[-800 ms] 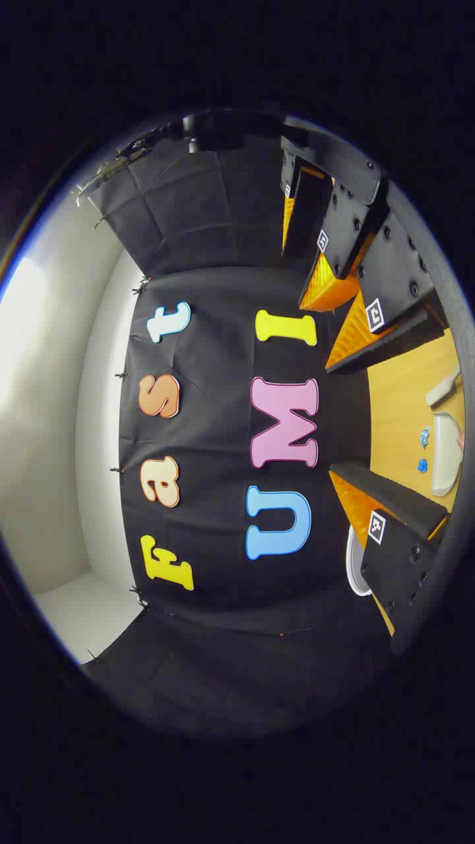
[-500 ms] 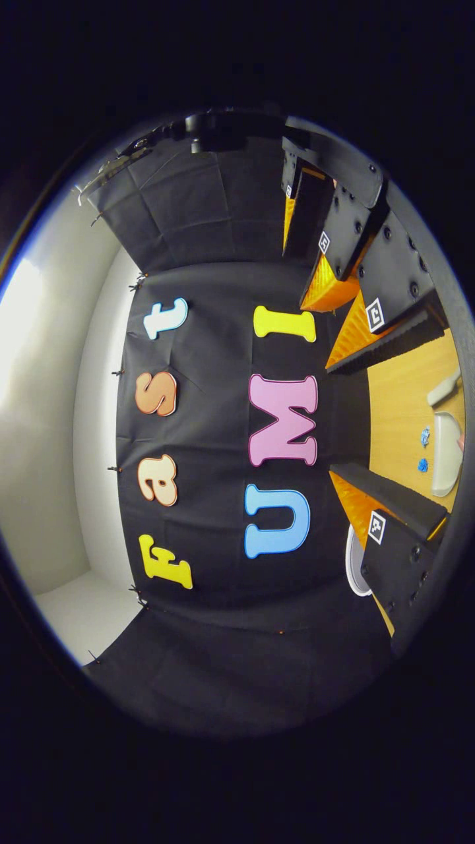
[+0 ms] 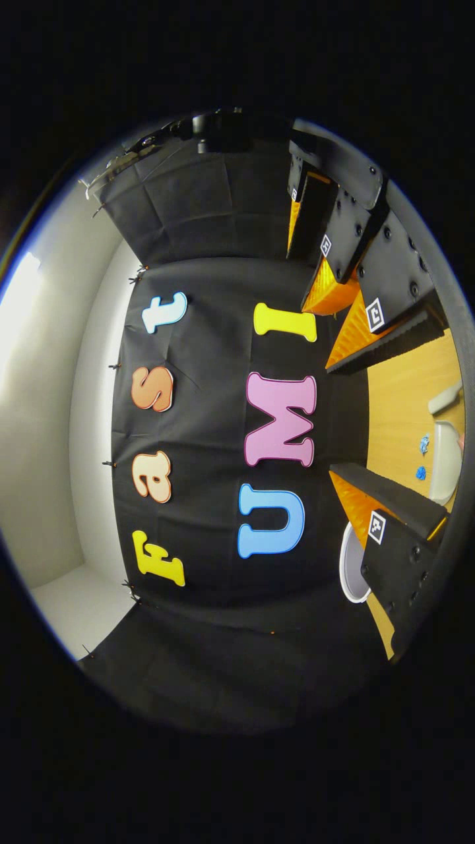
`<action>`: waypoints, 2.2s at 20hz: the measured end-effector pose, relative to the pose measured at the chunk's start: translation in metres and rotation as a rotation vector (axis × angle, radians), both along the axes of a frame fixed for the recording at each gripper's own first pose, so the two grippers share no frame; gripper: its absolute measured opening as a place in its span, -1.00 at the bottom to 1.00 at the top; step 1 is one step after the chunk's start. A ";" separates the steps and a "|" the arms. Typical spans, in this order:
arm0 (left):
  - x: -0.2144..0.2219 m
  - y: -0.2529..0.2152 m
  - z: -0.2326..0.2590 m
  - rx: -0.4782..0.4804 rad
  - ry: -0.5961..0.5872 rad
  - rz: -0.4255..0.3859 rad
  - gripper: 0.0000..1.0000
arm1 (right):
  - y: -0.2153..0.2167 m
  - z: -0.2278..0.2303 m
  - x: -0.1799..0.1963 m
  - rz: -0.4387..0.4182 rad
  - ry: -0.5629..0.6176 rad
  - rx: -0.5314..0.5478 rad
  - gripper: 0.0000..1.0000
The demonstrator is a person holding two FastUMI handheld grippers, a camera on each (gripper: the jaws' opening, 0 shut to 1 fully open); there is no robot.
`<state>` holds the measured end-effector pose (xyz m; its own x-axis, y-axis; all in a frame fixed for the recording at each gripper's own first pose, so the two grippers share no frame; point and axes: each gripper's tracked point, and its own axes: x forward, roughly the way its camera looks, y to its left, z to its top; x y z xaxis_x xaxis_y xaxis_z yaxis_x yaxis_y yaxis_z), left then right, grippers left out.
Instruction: Pick up the small broom and dustpan from the desktop, sweep the trash into the dustpan with the broom, and then empty the trash into the garbage bin.
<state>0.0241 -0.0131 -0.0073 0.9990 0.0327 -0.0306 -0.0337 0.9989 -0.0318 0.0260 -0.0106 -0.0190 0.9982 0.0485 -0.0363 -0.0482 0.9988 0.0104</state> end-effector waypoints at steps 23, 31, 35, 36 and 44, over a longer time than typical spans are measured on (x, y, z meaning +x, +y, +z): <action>0.007 -0.005 0.003 0.026 -0.005 0.014 0.60 | -0.009 -0.005 0.006 -0.007 0.015 -0.004 0.89; 0.002 -0.001 -0.001 0.028 -0.004 0.024 0.60 | -0.005 -0.009 0.003 0.002 0.026 0.002 0.86; 0.000 0.006 -0.005 0.025 0.007 0.030 0.60 | 0.006 -0.015 0.004 0.016 0.043 0.014 0.86; 0.001 0.009 -0.006 0.029 0.011 0.034 0.60 | 0.008 -0.018 0.002 0.020 0.048 0.014 0.86; -0.031 0.034 -0.037 0.024 0.016 0.019 0.61 | 0.031 -0.035 -0.011 0.059 0.040 0.042 0.89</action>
